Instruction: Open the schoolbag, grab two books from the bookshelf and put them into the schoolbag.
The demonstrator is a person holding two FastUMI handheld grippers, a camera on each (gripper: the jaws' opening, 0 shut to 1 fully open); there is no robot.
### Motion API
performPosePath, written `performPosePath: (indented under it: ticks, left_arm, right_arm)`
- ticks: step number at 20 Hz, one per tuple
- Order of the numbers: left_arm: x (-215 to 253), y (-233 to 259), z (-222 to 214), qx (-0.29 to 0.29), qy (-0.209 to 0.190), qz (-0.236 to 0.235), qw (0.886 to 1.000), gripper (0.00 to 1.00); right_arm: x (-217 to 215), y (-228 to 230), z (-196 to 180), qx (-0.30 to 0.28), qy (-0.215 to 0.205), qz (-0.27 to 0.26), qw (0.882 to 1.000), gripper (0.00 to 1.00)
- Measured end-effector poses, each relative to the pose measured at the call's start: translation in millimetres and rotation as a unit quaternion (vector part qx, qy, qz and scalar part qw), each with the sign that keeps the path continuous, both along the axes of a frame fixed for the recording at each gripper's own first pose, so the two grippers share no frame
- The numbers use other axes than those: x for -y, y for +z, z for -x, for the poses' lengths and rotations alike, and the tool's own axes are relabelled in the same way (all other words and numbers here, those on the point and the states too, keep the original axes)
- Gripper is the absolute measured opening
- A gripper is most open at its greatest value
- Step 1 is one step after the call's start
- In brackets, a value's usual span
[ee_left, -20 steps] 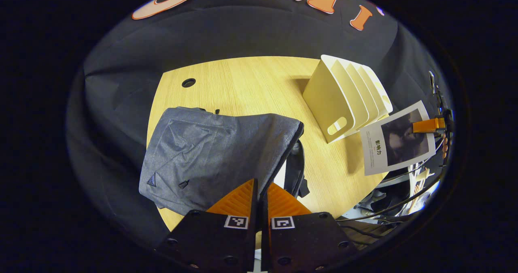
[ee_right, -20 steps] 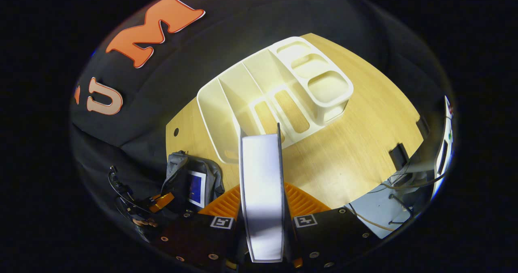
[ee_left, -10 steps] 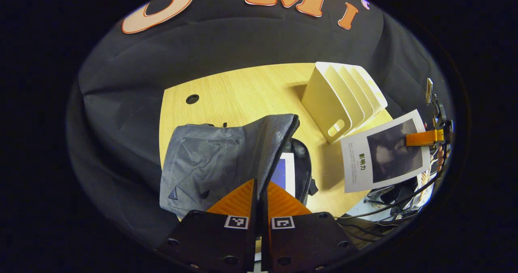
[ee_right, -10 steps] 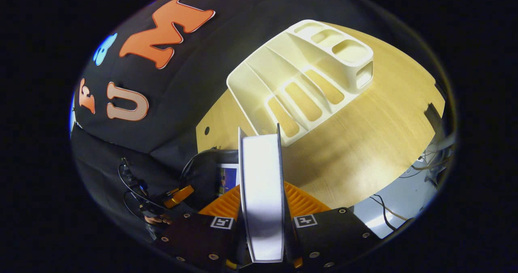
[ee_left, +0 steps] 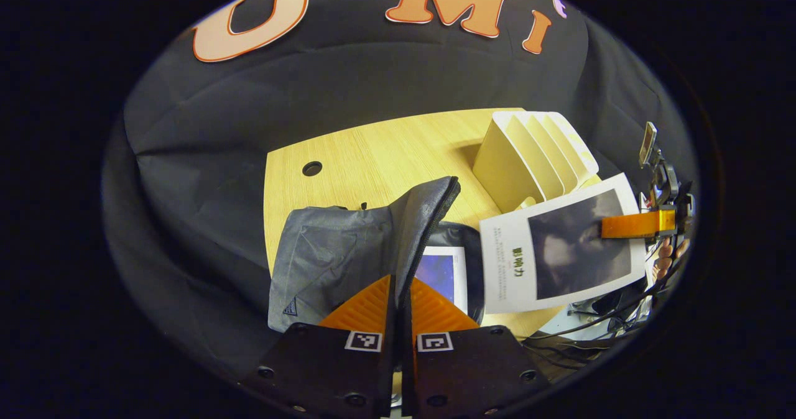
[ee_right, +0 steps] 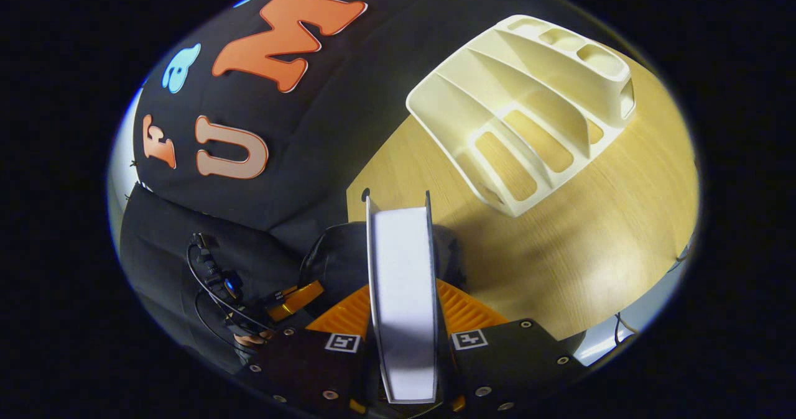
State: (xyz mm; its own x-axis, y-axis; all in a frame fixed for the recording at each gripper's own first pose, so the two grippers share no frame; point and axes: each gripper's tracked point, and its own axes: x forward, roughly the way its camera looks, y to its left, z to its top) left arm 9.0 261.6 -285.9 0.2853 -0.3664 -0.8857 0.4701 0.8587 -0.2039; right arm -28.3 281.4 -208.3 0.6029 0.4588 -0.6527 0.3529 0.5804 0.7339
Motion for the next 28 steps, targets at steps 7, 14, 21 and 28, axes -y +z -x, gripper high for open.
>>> performPosePath:
  ticks: [7, 14, 21, 28]
  left_arm:
    - [-0.2, 5.1, -7.5, 0.019, 0.001, -0.001, 1.000, 0.07]
    - [5.6, 14.5, -8.3, 0.033, 0.006, 0.010, 0.999, 0.06]
    - [24.6, 30.1, -9.7, 0.051, -0.010, 0.024, 0.998, 0.07]
    - [51.1, 34.2, -0.6, 0.053, -0.032, 0.031, 0.998, 0.07]
  right_arm:
    - [-56.8, -36.6, -39.1, 0.001, 0.010, -0.036, 0.999, 0.39]
    - [-101.6, -54.1, -62.1, 0.005, 0.013, -0.075, 0.997, 0.38]
    - [-135.7, -79.1, -80.0, 0.018, -0.003, -0.083, 0.996, 0.38]
    - [-161.2, -98.5, -90.5, 0.027, -0.005, -0.090, 0.996, 0.39]
